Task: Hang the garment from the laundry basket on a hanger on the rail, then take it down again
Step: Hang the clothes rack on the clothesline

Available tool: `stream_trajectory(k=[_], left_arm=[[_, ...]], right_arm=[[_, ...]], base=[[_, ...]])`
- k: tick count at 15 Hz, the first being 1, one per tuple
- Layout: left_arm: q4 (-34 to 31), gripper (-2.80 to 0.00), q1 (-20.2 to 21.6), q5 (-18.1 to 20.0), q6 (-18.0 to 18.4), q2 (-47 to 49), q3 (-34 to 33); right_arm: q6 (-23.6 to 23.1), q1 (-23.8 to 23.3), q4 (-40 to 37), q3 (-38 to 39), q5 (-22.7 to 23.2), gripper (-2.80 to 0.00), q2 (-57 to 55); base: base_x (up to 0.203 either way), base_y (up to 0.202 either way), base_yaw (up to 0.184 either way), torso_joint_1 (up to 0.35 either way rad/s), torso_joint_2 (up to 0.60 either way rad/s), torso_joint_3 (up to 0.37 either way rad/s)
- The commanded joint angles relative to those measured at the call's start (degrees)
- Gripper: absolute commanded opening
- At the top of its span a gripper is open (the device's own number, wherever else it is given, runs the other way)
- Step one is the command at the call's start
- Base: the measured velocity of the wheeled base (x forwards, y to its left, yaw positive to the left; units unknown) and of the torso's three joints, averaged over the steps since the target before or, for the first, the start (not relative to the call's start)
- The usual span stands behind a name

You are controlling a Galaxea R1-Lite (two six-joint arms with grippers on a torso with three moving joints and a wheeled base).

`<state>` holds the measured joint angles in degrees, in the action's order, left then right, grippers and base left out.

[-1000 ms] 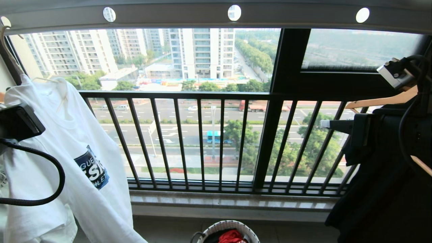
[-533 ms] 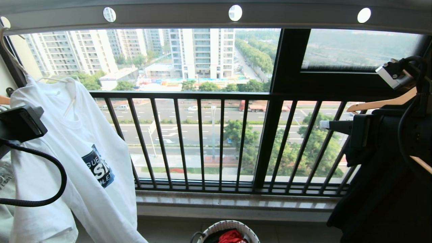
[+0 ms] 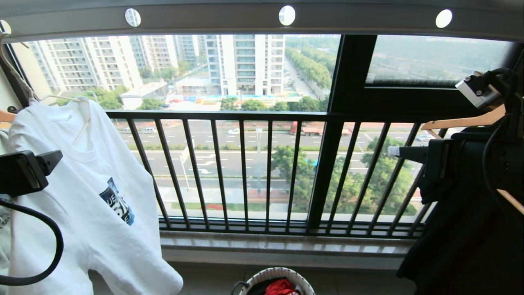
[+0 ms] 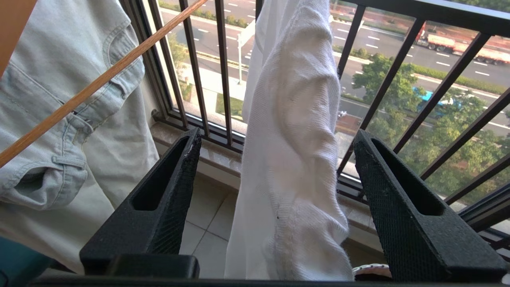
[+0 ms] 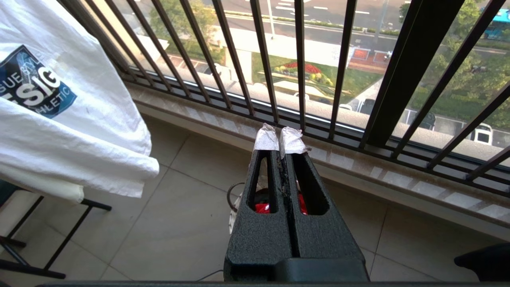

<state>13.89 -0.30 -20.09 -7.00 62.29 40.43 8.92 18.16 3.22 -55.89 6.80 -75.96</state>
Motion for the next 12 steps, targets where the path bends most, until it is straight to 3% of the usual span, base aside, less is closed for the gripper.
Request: stream_trajectory(k=[1, 6, 12], left_arm=[[-5.79, 0.0, -0.47, -0.13, -0.04, -5.38, 1.58], [-24.32, 0.0, -2.68, -0.04, -0.11, -13.26, 6.76], [-36.74, 0.0, -3.16, -0.04, -0.12, -19.88, 15.02]], right_arm=[[0.04, 0.03, 0.03, 0.0, 0.05, -2.8, 0.02], [0.04, 0.03, 0.03, 0.0, 0.05, -2.8, 0.09], [0.04, 0.03, 0.03, 0.0, 0.05, -2.8, 0.2]], base=[[0.0, 0.0, 0.0, 0.0, 0.0, 0.0], [0.0, 0.0, 0.0, 0.0, 0.0, 0.0], [0.0, 0.0, 0.0, 0.0, 0.0, 0.0]])
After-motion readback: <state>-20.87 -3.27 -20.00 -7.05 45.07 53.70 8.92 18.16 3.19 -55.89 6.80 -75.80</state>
